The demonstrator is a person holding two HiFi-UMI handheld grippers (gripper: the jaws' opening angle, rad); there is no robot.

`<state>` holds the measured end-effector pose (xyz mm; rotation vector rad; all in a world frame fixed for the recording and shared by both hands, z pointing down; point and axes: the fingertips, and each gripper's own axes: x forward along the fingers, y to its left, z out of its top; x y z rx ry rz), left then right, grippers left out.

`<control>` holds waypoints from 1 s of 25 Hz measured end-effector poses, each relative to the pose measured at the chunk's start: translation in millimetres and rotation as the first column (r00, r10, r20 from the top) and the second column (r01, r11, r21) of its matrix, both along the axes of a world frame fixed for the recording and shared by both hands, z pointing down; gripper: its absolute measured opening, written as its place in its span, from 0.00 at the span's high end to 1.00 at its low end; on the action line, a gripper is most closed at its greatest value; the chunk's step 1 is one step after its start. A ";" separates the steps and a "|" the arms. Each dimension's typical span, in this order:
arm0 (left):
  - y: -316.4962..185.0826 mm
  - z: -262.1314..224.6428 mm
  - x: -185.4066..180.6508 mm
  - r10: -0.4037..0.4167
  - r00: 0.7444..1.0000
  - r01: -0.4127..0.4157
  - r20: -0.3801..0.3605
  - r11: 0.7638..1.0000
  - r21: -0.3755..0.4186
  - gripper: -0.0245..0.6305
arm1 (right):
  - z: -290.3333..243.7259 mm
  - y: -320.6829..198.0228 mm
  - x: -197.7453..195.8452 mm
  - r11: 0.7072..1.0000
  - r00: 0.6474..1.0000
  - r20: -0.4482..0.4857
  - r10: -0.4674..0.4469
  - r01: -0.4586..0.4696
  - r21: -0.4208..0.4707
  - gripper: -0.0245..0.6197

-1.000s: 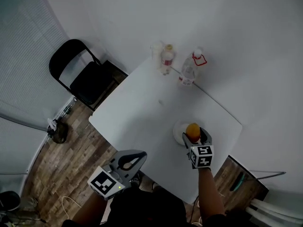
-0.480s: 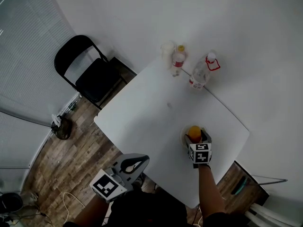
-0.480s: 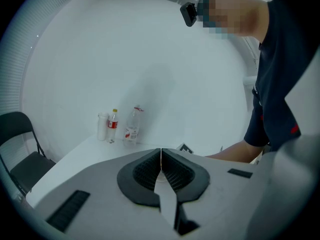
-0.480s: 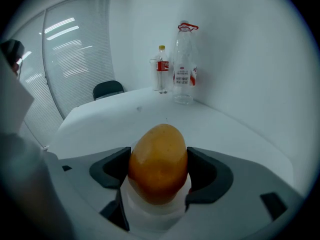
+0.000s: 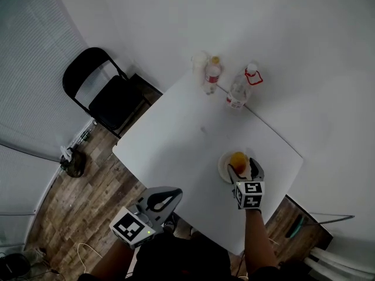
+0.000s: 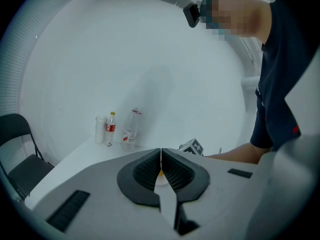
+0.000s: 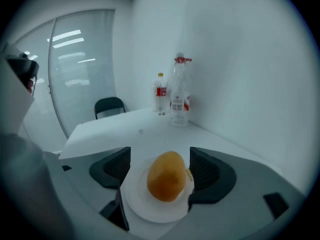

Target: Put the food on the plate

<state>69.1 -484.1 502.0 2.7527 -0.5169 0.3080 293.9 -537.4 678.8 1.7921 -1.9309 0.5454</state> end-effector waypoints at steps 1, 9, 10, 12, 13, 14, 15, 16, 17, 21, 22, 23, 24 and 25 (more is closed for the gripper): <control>2.0 -4.1 0.9 0.006 1.000 -0.006 -0.006 1.000 0.008 0.93 | -17.5 5.9 -2.1 0.999 1.000 0.018 0.008 -0.009 0.040 0.40; 23.6 -49.5 14.7 0.087 0.993 -0.079 -0.078 0.992 0.096 0.93 | -162.0 67.6 -16.9 0.944 0.998 0.044 0.041 -0.053 0.326 0.61; 27.3 -53.9 16.8 0.104 0.991 -0.094 -0.087 0.989 0.116 0.93 | -178.0 76.3 -19.1 0.933 0.999 0.033 0.043 -0.052 0.356 0.64; 34.5 -63.5 21.0 0.137 0.985 -0.120 -0.109 0.981 0.149 0.93 | -208.8 93.5 -24.1 0.910 0.999 0.010 0.050 -0.050 0.413 0.71; 38.2 -69.5 23.4 0.147 0.982 -0.128 -0.122 0.980 0.154 0.93 | -222.7 101.8 -26.7 0.898 0.998 -0.004 0.056 -0.048 0.437 0.74; 42.2 -74.8 25.5 0.159 0.978 -0.137 -0.134 0.978 0.158 0.93 | -235.4 109.8 -29.3 0.887 0.998 -0.017 0.062 -0.047 0.458 0.78; 46.0 -79.5 27.4 0.172 0.975 -0.148 -0.144 0.975 0.164 0.93 | -246.6 117.7 -31.5 0.877 0.997 -0.030 0.069 -0.046 0.478 0.81; 49.5 -83.8 29.1 0.185 0.971 -0.158 -0.154 0.972 0.171 0.93 | -256.8 125.3 -33.1 0.867 0.996 -0.042 0.075 -0.045 0.496 0.84; 52.5 -87.2 30.8 0.201 0.966 -0.171 -0.161 0.968 0.182 0.93 | -266.6 132.6 -34.6 0.858 0.995 -0.054 0.082 -0.043 0.512 0.85; 59.6 -102.7 35.9 0.248 0.951 -0.204 -0.183 0.952 0.227 0.93 | -304.6 158.2 -42.3 0.821 0.990 -0.089 0.106 -0.037 0.570 0.89; 59.9 -106.7 36.4 0.255 0.949 -0.208 -0.187 0.948 0.241 0.93 | -312.9 163.3 -44.5 0.812 0.989 -0.100 0.112 -0.033 0.583 0.90; 60.0 -110.5 36.5 0.261 0.947 -0.210 -0.188 0.945 0.252 0.93 | -320.3 168.0 -46.2 0.804 0.987 -0.113 0.118 -0.028 0.595 0.90; 60.3 -114.2 36.2 0.265 0.946 -0.212 -0.187 0.942 0.259 0.93 | -326.6 172.7 -47.4 0.796 0.984 -0.125 0.125 -0.024 0.604 0.90; 61.2 -118.2 35.5 0.267 0.946 -0.214 -0.185 0.940 0.266 0.93 | -331.7 177.6 -48.1 0.790 0.982 -0.132 0.133 -0.025 0.612 0.90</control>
